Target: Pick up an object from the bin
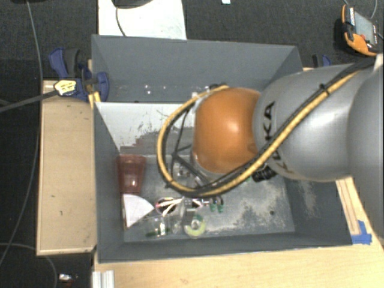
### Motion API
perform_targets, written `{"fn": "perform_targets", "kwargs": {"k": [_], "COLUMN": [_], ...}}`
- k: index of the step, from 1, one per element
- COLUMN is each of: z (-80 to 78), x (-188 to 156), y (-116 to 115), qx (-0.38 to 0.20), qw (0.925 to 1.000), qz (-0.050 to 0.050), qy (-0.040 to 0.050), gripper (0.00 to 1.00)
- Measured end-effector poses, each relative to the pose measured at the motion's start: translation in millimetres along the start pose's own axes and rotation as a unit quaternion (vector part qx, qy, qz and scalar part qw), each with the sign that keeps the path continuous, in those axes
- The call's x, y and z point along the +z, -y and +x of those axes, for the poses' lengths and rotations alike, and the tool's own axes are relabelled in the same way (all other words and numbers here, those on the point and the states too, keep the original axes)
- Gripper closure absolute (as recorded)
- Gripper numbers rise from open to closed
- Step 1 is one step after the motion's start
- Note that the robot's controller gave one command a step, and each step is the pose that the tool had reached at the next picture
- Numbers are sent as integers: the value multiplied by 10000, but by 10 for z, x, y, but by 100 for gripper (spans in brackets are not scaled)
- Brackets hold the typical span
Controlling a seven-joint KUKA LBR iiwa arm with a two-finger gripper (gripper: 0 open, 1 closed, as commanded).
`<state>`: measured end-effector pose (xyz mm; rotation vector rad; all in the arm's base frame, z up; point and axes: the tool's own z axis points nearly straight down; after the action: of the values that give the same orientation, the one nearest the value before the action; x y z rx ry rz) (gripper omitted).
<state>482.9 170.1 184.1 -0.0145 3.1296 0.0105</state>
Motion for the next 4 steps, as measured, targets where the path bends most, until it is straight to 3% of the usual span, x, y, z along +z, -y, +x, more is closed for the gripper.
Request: {"fn": "perform_targets", "kwargs": {"k": [1,2,3,4], "z": [-52,-63,-62,-69], "x": [883,981,979,570], "y": [12,-148,-148,-168], "qx": [-2209,-2322,-2303,-2400], "qw": [9753,9726,9731,9707], "qz": [-12,-13,-15,-19], "qy": [68,50,49,69], "gripper": [0,100,100,100]}}
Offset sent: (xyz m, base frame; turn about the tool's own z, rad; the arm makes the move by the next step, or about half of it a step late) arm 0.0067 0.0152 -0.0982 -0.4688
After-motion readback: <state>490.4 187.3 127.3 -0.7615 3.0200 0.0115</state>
